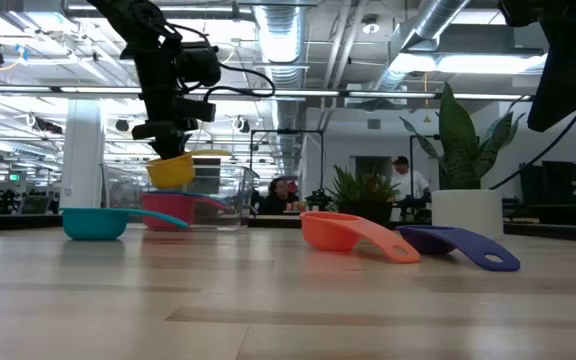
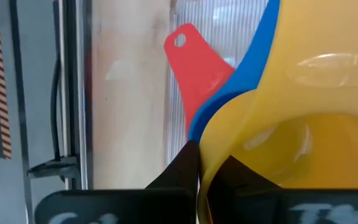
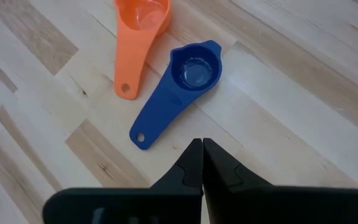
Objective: Nest measuring cups in basket
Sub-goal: Stack the yellow measuring cup on top of the blue measuring cup in the transparent bin
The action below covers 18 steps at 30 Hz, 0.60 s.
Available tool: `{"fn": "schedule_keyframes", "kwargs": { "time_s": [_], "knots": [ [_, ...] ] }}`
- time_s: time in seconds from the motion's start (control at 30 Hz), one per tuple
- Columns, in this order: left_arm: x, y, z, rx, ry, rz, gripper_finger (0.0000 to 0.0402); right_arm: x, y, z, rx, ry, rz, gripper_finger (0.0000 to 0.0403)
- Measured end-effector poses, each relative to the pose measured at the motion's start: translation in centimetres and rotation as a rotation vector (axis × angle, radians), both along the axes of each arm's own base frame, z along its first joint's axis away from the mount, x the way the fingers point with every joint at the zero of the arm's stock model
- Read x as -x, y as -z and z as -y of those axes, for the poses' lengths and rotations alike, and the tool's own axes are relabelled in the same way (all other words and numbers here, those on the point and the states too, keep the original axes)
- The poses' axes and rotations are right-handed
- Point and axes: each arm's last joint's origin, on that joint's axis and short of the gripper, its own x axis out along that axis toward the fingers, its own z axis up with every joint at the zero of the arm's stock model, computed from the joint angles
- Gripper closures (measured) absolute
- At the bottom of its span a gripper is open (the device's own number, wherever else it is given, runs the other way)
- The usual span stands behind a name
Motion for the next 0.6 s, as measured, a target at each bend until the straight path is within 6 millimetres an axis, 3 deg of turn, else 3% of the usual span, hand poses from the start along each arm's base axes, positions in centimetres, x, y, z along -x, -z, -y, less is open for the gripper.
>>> {"fn": "schedule_keyframes", "kwargs": {
  "time_s": [0.27,0.6],
  "knots": [
    [0.0,-1.9,-1.2,-0.021,-0.023,0.036,0.0401,0.0,0.0,0.0,0.001,0.000,-0.001,0.0388],
    [1.6,-0.4,-3.0,0.145,-0.102,0.015,0.0401,-0.1,0.0,0.0,-0.002,0.001,0.003,0.0386]
  ]
}}
